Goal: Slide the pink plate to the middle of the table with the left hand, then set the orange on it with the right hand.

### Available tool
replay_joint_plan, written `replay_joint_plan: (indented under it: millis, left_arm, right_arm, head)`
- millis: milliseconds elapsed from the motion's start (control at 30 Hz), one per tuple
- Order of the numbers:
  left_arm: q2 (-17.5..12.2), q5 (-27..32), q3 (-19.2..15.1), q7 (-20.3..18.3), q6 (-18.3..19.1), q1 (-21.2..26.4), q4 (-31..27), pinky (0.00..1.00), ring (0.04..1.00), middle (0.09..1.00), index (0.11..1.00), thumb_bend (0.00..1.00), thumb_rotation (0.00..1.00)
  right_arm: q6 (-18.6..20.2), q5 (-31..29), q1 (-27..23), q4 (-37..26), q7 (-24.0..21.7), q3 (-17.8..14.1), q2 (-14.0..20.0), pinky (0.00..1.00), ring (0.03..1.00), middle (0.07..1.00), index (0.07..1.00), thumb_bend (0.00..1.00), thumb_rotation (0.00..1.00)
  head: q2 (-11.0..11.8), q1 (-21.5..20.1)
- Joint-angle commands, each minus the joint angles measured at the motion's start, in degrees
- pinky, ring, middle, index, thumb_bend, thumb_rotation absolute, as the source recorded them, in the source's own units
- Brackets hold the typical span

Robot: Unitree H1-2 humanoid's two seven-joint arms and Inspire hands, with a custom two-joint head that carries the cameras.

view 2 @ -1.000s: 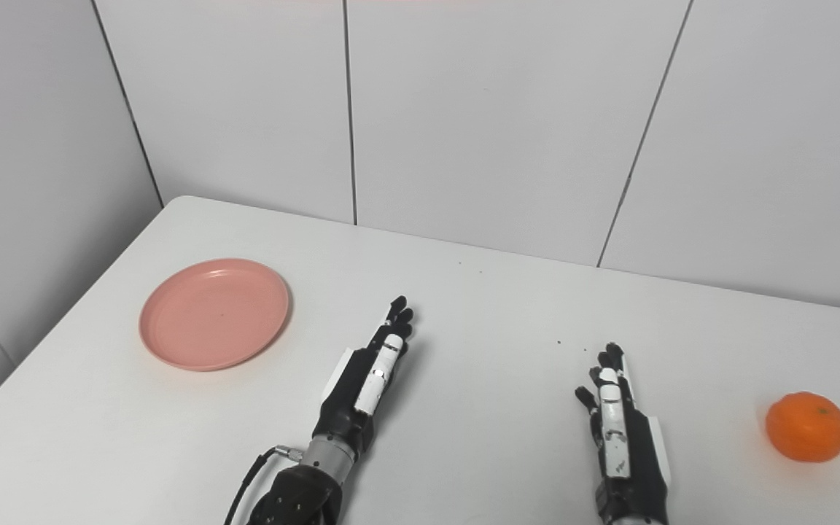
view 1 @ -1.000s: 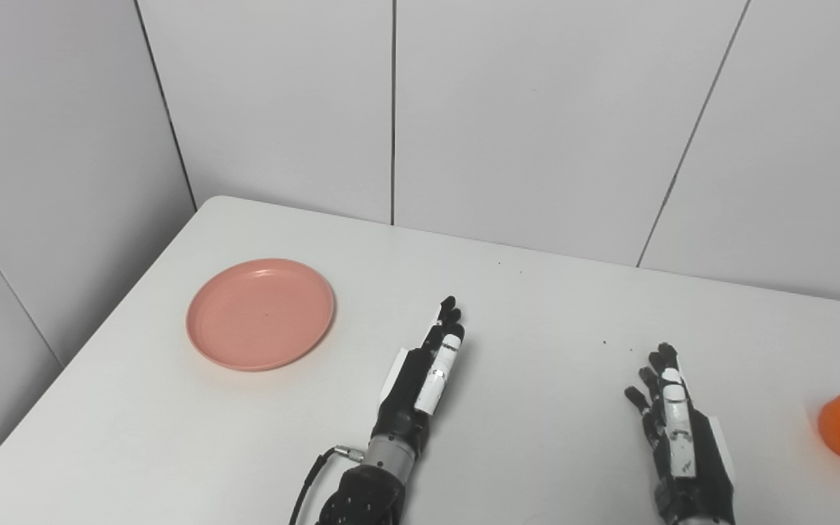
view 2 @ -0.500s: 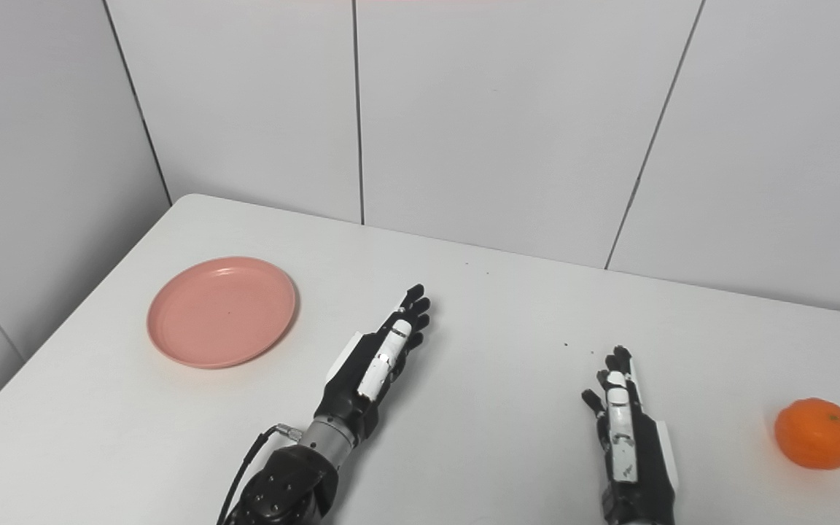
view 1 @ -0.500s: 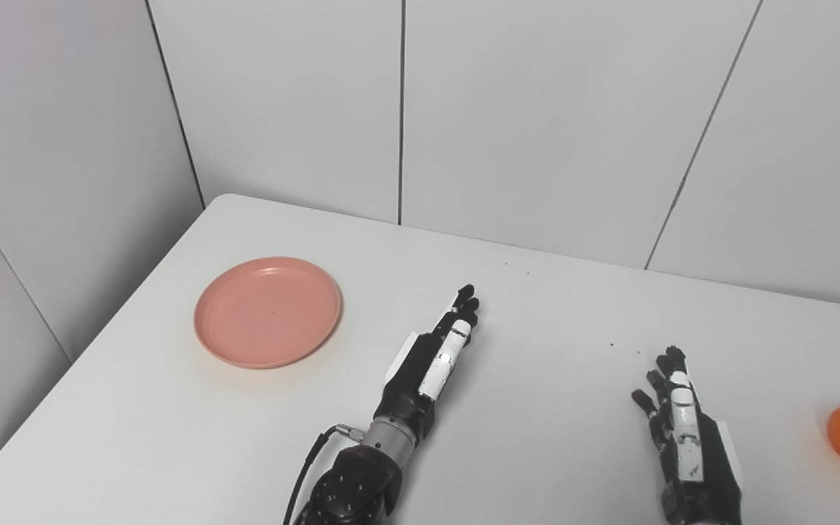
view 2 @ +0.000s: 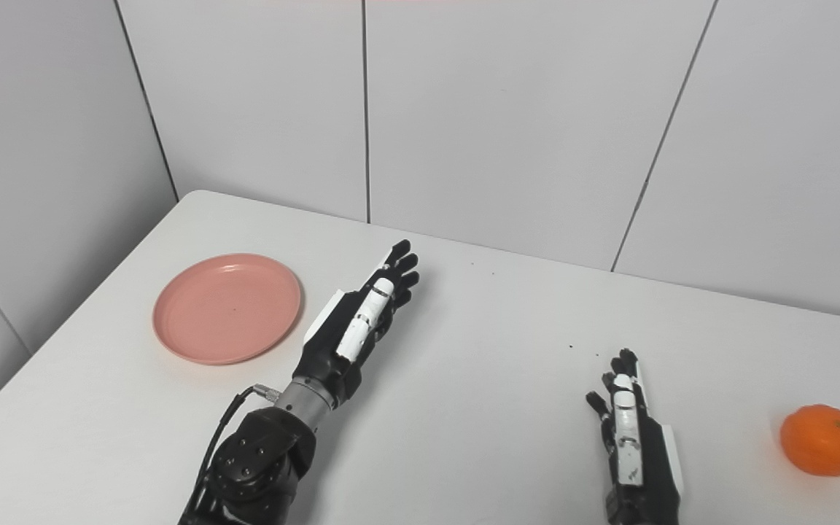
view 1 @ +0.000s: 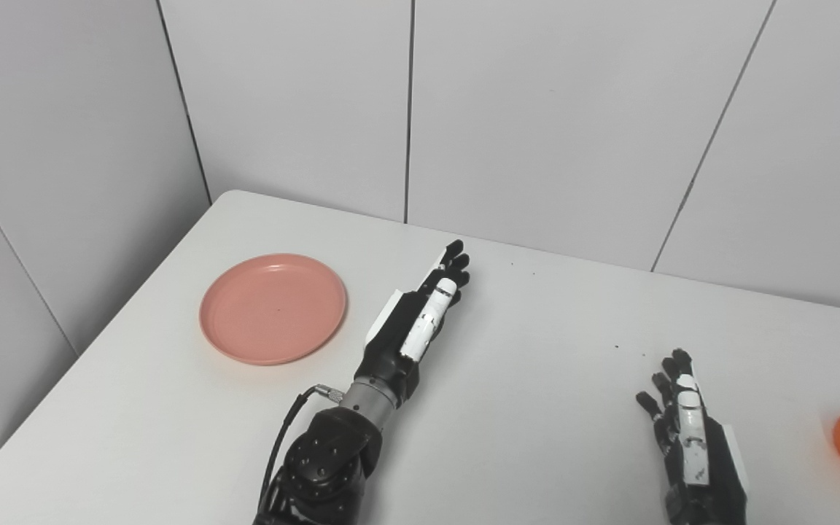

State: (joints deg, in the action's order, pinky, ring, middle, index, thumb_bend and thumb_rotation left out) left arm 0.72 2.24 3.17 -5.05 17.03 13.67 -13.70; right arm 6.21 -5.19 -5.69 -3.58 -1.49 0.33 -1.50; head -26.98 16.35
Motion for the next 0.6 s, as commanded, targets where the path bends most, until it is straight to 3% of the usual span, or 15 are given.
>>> replay_joint_plan:
  millis: [0,333,567]
  left_arm:
    - [-0.3,1.01,-1.08,0.25,1.83,3.04,-3.21,1.0,0.981,0.989,0.982,0.44,1.0]
    - [-2.65,1.82,-5.61,1.07,3.5,5.58,-5.88,1.0,0.973,0.981,0.973,0.43,1.0]
    - [-5.38,2.51,-10.23,2.58,1.97,7.08,-5.12,0.99,0.967,0.971,0.958,0.43,1.0]
  right_arm:
    - [-0.59,-0.65,-0.63,-0.19,-0.38,-0.48,0.24,1.0,0.995,1.0,1.0,0.22,1.0]
    - [-0.98,-1.02,-0.6,-0.16,0.07,-0.67,-0.21,1.0,0.99,0.998,1.0,0.21,1.0]
    - [-1.1,-0.78,-0.39,-0.23,-0.08,-0.55,0.03,1.0,0.991,1.0,1.0,0.21,1.0]
  head:
    - [0.01,-0.01]
    - [0.17,0.23]
    - [0.16,0.41]
